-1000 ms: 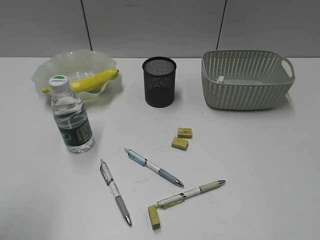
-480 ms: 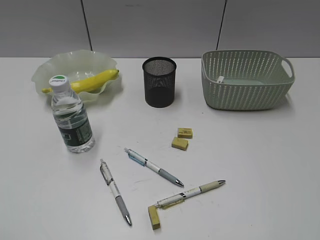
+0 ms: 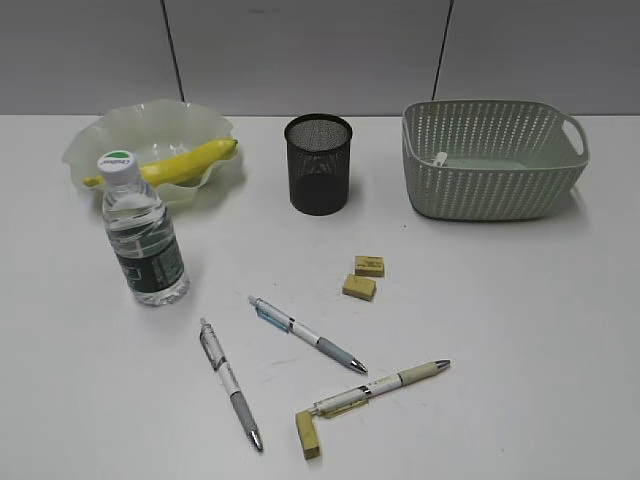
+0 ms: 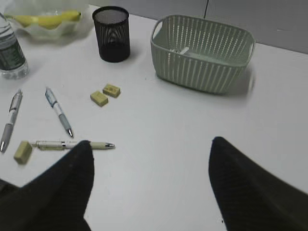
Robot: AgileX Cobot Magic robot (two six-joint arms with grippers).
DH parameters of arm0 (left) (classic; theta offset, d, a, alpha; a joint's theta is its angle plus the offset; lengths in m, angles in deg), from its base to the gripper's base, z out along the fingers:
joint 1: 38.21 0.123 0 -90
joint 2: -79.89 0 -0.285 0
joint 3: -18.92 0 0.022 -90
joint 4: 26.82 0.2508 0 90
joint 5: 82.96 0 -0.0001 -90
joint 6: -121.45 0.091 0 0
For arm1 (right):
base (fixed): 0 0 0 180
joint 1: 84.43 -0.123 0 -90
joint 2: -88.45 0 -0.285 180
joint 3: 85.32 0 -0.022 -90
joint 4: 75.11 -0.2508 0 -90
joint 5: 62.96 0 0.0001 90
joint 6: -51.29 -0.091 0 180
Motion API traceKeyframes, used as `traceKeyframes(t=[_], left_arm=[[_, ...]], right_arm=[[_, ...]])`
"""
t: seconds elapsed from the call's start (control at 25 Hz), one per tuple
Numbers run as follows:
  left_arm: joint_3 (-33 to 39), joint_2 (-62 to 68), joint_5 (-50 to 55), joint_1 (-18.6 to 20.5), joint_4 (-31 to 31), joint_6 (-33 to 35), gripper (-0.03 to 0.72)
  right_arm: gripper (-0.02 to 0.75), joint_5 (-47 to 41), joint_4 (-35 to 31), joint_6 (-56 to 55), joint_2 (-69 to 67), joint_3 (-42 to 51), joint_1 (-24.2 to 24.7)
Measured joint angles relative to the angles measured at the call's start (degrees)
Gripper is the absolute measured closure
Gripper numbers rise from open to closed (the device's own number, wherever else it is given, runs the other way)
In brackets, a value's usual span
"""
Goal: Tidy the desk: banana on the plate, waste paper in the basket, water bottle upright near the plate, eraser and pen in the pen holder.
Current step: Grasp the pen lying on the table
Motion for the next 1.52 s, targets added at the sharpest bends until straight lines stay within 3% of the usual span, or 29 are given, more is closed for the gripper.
traceKeyframes(t=[0.12,0.36,0.8,1.04,1.24,1.52], left_arm=[[0.76,0.00,-0.88,0.00,-0.12,0.02,0.129],[0.81,0.00,-1.27,0.00,-0.18,0.02,0.151],[0.81,0.00,-1.32,0.00,-0.18,0.02,0.174],[0.81,0.00,-1.32,0.00,-0.18,0.02,0.196],[0.81,0.00,-1.32,0.00,-0.18,0.02,0.198],[0.81,0.00,-1.32,0.00,-0.18,0.02,0.206]], right_arm=[[0.155,4.62,-1.44,0.06,-6.30,-1.02,0.00],[0.155,6.12,-11.71,9.79,-24.70,-6.70,0.00],[0.186,3.75,-14.61,12.59,-56.62,-24.93,-0.55],[0.199,3.16,-15.55,14.68,-70.46,-32.18,-7.75],[0.253,2.71,-15.31,14.68,-80.15,-36.39,-13.67],[0.276,1.11,-6.50,14.61,-92.10,-43.58,-23.35]])
